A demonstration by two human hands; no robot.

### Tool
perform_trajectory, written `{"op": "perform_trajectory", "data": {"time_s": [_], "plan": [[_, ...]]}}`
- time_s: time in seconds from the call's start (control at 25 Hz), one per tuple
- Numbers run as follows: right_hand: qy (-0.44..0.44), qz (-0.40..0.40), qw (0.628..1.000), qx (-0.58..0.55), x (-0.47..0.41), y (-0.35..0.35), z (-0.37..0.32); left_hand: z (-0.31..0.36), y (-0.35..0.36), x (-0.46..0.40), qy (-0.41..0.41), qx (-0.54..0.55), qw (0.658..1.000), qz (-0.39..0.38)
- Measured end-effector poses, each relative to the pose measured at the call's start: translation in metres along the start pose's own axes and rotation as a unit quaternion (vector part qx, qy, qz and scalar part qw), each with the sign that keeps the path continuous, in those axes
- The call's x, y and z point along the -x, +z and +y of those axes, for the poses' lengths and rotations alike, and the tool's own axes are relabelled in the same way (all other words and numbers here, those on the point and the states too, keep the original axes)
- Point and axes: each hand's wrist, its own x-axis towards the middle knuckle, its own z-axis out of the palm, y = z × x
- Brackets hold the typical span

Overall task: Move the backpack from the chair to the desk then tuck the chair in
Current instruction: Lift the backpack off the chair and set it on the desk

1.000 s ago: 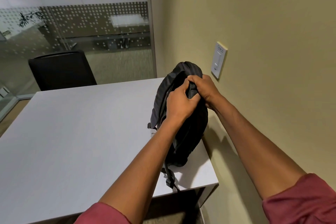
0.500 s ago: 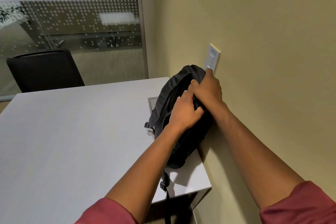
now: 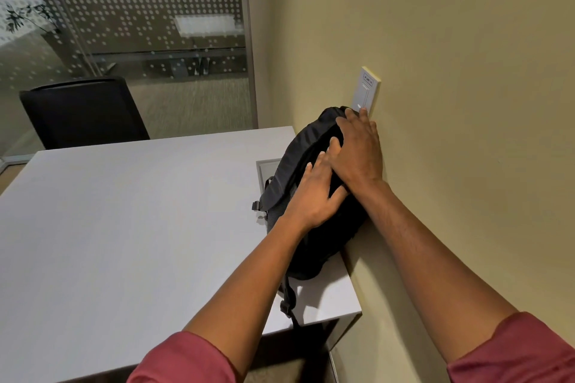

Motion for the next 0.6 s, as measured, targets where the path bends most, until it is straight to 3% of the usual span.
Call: {"op": "perform_trajectory", "data": {"time_s": [0.6], "plan": [[0.002, -0.072, 0.997, -0.016, 0.112, -0.02, -0.056, 0.009, -0.044, 0.132, -0.081, -0.058, 0.991, 0.085]]}}
